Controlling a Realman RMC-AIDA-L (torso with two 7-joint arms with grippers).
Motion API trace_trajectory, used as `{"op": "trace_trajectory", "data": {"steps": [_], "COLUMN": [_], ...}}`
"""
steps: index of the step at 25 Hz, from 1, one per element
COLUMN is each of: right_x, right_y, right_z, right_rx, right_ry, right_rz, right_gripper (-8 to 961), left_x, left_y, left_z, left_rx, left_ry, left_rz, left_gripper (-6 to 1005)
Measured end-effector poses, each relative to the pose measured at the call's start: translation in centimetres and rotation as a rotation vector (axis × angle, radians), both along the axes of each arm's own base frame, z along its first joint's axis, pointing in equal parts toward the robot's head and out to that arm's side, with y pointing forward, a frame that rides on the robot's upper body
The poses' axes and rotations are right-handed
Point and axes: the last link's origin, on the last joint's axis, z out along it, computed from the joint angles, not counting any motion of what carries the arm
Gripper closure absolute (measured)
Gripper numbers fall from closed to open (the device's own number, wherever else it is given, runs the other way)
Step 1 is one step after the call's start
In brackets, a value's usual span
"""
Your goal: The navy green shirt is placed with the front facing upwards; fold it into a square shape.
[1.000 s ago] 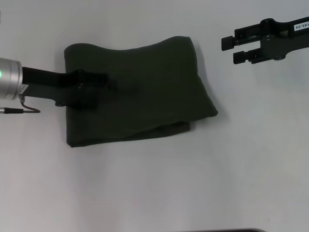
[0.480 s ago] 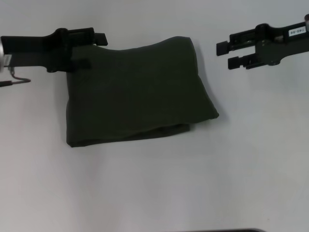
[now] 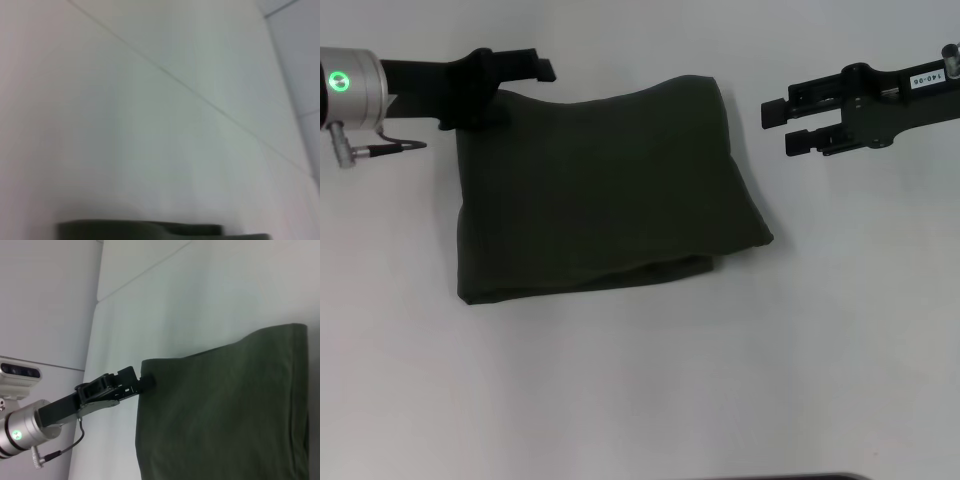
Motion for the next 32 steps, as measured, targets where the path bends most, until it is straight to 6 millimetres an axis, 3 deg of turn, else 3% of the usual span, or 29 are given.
{"op": "trace_trajectory", "data": {"steps": [6, 12, 17, 22, 25, 27, 32], "right_x": [0.3, 0.2, 0.2, 0.2, 0.0, -0.1, -0.6], "right_y": [-0.1, -0.1, 0.2, 0.3, -1.1, -2.3, -4.2], "right_z": [0.1, 0.4, 1.1, 1.0, -0.8, -1.9, -3.1], "right_rx": [0.001, 0.003, 0.038, 0.261, 0.464, 0.602, 0.677], "right_ry": [-0.001, 0.002, -0.015, -0.038, -0.065, -0.081, -0.021], "right_rz": [-0.009, 0.0, 0.081, 0.432, 0.741, 0.907, 1.106], "right_gripper": [225, 225, 222, 215, 212, 209, 210], "left_x": [-1.8, -1.7, -0.9, -0.8, -1.1, -1.8, -3.1], "left_y": [0.1, -0.2, -1.6, -5.0, -8.0, -10.0, -13.6], "left_z": [0.4, 1.6, 6.1, 9.0, 8.3, 6.8, 4.2], "left_rx": [0.021, 0.019, 0.014, -0.045, -0.022, 0.018, 0.123], "left_ry": [0.051, 0.018, -0.05, -0.106, -0.131, -0.122, -0.096], "left_rz": [0.059, 0.041, -0.062, -0.344, -0.567, -0.669, -0.779], "left_gripper": [49, 50, 50, 50, 50, 50, 50]}}
